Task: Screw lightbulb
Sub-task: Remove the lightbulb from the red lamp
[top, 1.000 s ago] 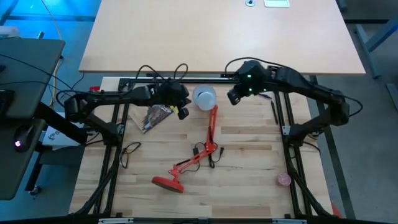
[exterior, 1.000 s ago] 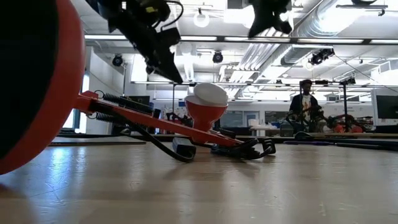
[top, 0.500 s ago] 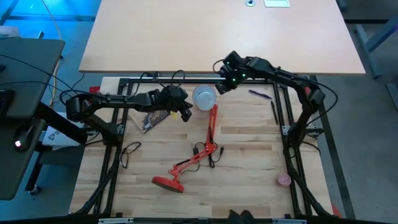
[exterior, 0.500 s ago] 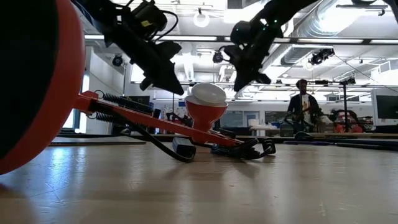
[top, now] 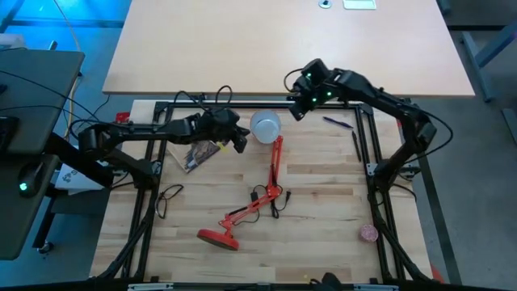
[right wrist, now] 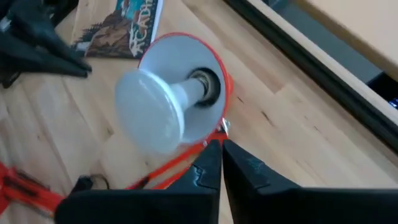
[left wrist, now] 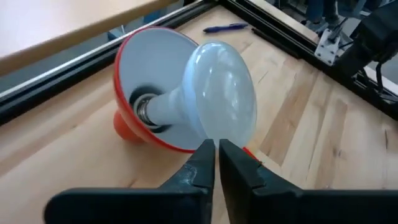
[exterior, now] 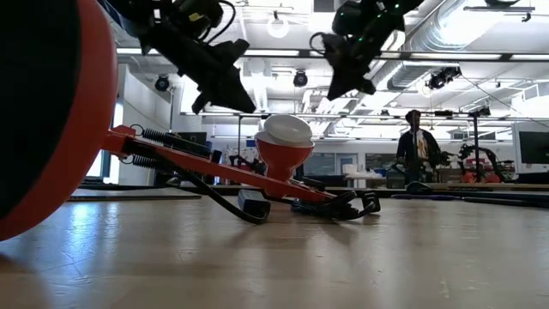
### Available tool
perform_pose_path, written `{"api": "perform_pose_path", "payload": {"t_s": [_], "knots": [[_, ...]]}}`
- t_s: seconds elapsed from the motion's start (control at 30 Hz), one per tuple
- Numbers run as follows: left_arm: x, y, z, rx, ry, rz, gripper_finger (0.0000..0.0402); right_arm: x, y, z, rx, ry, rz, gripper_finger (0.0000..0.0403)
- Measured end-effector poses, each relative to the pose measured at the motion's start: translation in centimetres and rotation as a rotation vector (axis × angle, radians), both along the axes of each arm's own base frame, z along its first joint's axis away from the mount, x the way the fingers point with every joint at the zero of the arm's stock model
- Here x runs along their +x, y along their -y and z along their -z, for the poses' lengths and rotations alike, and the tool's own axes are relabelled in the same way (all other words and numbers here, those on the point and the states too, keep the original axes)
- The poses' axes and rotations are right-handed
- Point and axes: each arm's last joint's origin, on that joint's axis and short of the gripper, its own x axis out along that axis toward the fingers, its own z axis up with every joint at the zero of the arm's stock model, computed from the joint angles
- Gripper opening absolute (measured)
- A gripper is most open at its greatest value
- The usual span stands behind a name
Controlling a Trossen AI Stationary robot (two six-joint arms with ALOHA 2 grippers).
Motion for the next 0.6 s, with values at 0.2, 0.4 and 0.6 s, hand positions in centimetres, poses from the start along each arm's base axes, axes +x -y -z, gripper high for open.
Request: {"api": "perform_pose_path", "payload": {"t_s": [0.2,0.4,0.6], "knots": [[-0.5,-1.0,-0.4,-0.112,0.065,-0.020,0.0068,-1.2,0.2,-0.5,0.015,0.013,-0.061,0.0057],[-0.3,-2.1,-0.9,-0.290,0.217,0.017,0.0163,0.4,-0.3,0.3,0.099,0.075,-0.143,0.0178],[-0.7,-2.2,-0.6,-0.486,0.215,0.062,0.0245,1.2,-0.2,0.8,0.117,0.100,-0.180,0.0286]]}}
